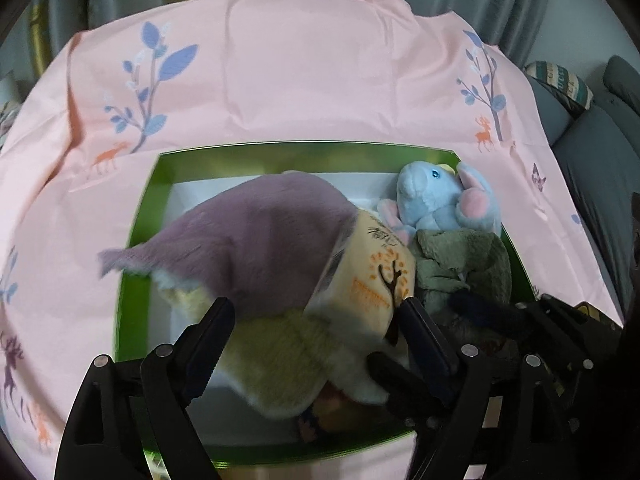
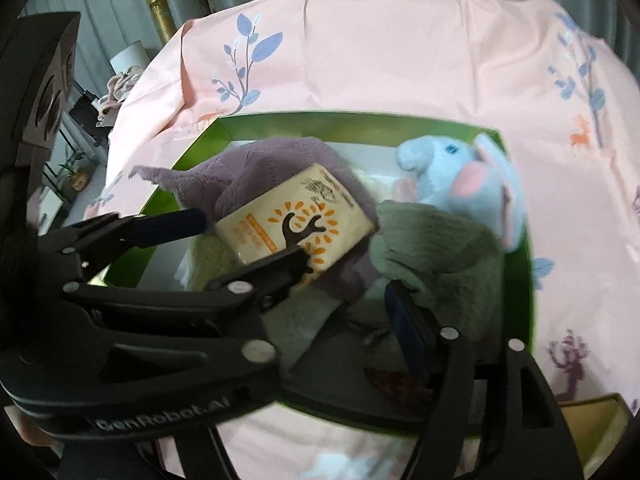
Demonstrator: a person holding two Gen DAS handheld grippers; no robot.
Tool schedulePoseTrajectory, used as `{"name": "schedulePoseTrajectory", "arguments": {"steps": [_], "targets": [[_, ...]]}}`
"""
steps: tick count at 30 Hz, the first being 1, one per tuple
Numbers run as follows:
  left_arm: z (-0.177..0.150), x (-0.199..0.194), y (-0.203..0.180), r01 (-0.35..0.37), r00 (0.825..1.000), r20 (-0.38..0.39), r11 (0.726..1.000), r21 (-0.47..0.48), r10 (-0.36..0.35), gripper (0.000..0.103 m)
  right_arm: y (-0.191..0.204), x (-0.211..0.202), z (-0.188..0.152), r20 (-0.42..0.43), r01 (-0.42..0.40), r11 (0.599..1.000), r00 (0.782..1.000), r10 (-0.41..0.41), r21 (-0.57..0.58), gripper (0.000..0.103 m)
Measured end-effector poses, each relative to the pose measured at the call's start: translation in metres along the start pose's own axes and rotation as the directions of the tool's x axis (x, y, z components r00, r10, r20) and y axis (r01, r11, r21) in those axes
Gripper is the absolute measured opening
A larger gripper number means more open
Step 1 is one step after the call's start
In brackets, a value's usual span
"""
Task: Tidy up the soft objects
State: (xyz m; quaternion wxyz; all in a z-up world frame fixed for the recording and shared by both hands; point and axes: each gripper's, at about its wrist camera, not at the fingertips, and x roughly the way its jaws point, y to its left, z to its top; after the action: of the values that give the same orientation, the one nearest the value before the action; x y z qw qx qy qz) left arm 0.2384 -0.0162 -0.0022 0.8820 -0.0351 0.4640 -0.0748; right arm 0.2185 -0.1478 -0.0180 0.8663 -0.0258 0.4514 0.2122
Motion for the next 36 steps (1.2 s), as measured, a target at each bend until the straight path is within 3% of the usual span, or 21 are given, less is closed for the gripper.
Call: {"name": "schedulePoseTrajectory", "arguments": {"steps": [8, 10, 14, 26, 36], "targets": [[-0.012, -0.032, 0.013, -0.066, 0.997, 0.027, 0.998, -0.018, 0.066, 0.088, -0.003, -0.03, -0.013, 0.041, 0.094, 0.996, 0.995, -0.094, 0.003, 0.085], [-0.015, -0.042, 0.013, -0.081, 0.996, 0.039, 0.997, -0.016, 0.082, 0.094, -0.004, -0.039, -0.016, 0.056, 0.115, 0.993, 0.992, -0.115, 0.002, 0.091], [-0.019, -0.062, 0.009, -0.099, 0.992, 0.076, 0.995, -0.012, 0.1, 0.094, -0.006, -0.054, -0.018, 0.072, 0.158, 0.987, 0.985, -0.159, 0.015, 0.102], [-0.034, -0.091, -0.006, -0.075, 0.997, 0.021, 0.997, -0.013, 0.075, 0.095, -0.008, -0.077, -0.03, 0.04, 0.207, 0.976, 0.977, -0.21, 0.068, 0.102], [-0.038, -0.104, -0.01, -0.133, 0.991, 0.006, 0.991, -0.023, 0.133, 0.095, -0.004, -0.089, -0.035, 0.048, 0.233, 0.971, 0.971, -0.235, 0.055, 0.102]]}}
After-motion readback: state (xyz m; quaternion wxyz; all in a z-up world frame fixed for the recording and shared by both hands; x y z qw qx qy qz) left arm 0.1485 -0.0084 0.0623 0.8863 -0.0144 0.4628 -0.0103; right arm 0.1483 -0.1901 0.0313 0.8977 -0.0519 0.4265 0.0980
